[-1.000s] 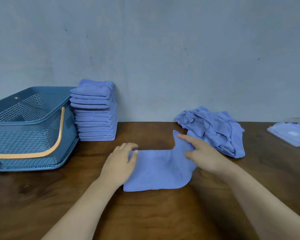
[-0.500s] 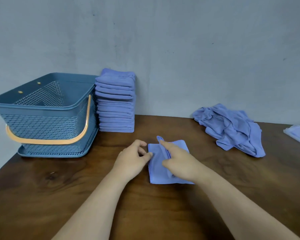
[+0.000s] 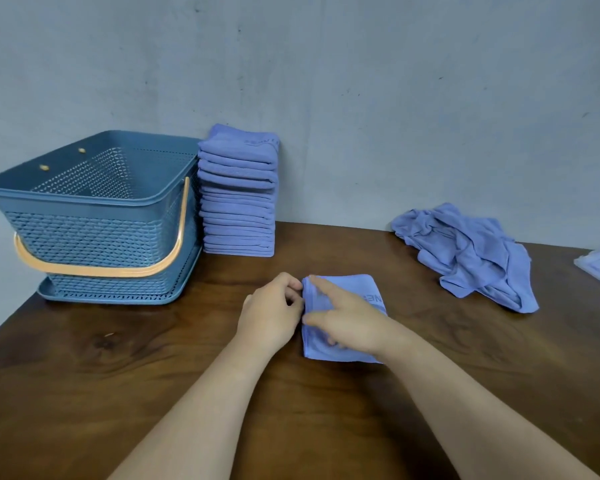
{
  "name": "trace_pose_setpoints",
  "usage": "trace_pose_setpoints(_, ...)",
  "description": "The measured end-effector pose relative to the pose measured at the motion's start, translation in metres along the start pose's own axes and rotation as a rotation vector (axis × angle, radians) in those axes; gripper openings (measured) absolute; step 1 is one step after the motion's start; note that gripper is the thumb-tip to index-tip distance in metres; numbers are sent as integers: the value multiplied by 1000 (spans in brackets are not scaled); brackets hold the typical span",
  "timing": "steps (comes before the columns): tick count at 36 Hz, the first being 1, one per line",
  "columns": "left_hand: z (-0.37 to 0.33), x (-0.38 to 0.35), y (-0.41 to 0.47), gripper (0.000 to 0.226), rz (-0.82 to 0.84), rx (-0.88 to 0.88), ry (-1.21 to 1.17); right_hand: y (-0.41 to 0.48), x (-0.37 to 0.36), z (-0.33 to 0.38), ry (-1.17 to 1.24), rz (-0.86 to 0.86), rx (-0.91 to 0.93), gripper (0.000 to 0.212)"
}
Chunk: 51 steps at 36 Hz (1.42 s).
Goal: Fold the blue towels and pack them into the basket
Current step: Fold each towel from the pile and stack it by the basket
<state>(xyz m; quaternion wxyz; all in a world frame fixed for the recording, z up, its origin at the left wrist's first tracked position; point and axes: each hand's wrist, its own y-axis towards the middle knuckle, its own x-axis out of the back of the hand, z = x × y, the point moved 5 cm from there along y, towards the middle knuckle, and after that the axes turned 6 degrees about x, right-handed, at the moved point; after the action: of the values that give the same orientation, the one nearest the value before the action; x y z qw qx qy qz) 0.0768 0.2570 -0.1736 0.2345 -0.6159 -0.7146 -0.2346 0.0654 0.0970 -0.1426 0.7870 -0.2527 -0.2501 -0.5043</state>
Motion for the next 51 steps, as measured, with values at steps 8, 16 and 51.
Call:
trace_pose_setpoints(8,0,3,-1,16,18,63,-47,-9,79,-32,-313,-443,261,45)
trace_pose_setpoints(16,-3,2,-2,18,13,56,-33,-5,42,-62,-410,-137,314,56)
trace_pose_setpoints(51,-25,-28,-10,44,-144,-9,433,-18,60,-101,-400,-482,-18,45)
